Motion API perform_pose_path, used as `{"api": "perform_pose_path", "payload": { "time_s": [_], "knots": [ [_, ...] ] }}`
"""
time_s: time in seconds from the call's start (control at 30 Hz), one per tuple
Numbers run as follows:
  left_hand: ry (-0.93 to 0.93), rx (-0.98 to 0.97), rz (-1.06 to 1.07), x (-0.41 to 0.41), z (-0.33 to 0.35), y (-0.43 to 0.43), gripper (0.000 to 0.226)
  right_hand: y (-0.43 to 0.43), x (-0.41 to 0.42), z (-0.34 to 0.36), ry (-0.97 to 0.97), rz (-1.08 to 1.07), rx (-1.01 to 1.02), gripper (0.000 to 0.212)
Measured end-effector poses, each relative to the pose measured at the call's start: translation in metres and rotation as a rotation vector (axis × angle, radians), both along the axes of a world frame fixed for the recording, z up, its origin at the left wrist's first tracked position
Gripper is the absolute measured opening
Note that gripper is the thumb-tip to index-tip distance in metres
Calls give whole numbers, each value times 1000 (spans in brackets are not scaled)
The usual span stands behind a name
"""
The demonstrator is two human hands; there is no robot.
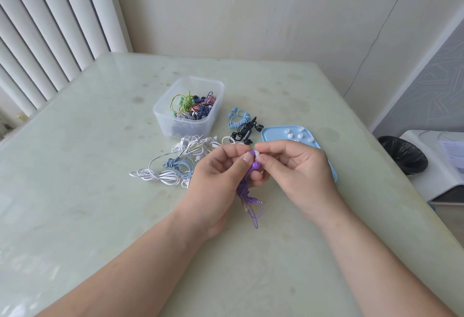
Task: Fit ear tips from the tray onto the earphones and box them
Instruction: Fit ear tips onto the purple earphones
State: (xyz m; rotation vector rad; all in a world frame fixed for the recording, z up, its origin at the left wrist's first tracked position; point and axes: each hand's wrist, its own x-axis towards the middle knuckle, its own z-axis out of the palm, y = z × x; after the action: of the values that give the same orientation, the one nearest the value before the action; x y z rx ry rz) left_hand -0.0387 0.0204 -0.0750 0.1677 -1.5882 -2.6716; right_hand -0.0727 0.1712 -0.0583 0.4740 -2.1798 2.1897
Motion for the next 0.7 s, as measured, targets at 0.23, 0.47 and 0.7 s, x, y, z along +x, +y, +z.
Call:
{"api": "perform_pose_path", "payload": {
  "time_s": [0.23,0.47,0.7],
  "knots": [
    [-21,11,-92,1,1,-5,18,4,1,-2,50,32,50,9],
    [-17,39,-132,4,4,-5,22,7,3,-2,20,37,15,15],
    [-27,49,-75,5,4,-3,15,4,4,-3,19,32,17,24]
  ]
}}
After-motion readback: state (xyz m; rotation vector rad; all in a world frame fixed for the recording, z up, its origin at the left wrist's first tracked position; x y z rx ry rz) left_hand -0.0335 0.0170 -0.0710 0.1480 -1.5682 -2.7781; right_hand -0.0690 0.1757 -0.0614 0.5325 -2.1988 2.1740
